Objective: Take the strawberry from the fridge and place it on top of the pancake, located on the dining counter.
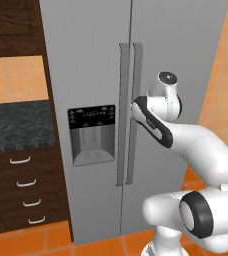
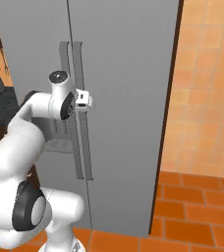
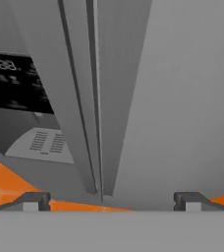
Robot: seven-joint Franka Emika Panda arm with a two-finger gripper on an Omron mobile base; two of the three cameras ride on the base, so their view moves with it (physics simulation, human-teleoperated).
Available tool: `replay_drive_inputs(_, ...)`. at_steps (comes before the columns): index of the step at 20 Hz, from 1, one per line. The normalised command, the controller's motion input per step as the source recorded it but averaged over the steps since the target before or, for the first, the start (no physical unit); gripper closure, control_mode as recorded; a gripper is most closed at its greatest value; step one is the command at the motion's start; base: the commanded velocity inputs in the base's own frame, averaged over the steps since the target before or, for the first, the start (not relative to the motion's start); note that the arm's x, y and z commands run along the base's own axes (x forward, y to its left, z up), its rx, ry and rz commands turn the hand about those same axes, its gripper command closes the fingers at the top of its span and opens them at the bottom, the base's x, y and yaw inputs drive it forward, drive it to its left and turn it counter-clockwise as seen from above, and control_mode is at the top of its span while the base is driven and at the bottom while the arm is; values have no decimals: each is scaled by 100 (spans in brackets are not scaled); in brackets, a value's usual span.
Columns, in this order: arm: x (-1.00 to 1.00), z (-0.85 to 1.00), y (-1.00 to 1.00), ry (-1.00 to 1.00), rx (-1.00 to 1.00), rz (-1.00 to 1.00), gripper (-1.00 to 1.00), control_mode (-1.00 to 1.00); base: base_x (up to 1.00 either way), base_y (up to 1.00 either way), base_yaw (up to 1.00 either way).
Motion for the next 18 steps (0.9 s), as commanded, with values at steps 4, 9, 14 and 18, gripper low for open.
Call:
replay_drive_inputs(4, 79, -13, 0, -15, 0, 0, -100, -100, 0, 0, 0)
replay_drive_inputs(9, 56, -4, -1, -2, 0, 1, -100, -100, 0, 0, 0)
replay_drive_inputs(14, 59, -1, 0, -4, 0, 0, -100, -100, 0, 0, 0)
replay_drive_inputs(18, 48, -4, 0, -11, 0, 0, -100, -100, 0, 0, 0)
